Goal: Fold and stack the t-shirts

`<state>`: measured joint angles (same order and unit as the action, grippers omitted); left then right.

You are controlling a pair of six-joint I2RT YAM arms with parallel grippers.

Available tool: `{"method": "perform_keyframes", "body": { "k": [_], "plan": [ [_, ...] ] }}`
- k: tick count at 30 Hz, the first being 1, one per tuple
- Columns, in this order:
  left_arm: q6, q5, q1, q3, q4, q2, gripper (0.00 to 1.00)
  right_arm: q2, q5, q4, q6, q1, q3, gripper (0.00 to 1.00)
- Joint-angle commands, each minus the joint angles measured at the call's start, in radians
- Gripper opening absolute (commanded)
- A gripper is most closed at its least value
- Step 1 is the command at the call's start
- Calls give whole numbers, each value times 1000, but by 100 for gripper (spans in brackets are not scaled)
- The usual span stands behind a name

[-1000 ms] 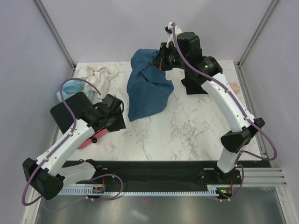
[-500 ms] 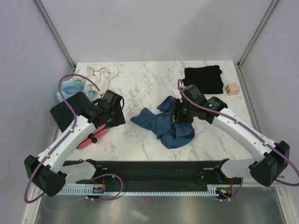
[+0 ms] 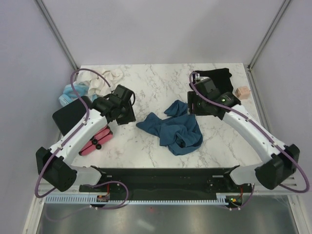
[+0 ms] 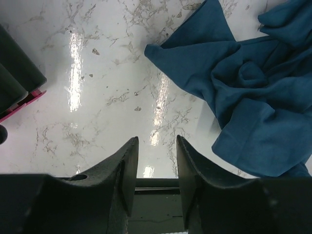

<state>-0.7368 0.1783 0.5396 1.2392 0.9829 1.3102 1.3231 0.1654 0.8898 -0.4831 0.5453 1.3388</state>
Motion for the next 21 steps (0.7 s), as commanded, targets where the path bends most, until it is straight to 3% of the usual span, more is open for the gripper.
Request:
{"method": "perform_keyframes", "body": {
  "k": [1,11,17,21],
  "plan": [
    [40,-17,-6,46,-46,46,44,123,-32,-114,124,-19,-55,68],
    [54,-36,-7,32,-70,129,44,430,-70,-141,215,-114,152,69],
    [56,-43,-13,37,-87,165,43,571,-228,-127,224,-122,258,72],
    [48,-56,-18,37,-98,188,43,657,-300,-14,219,-122,355,71]
  ]
}}
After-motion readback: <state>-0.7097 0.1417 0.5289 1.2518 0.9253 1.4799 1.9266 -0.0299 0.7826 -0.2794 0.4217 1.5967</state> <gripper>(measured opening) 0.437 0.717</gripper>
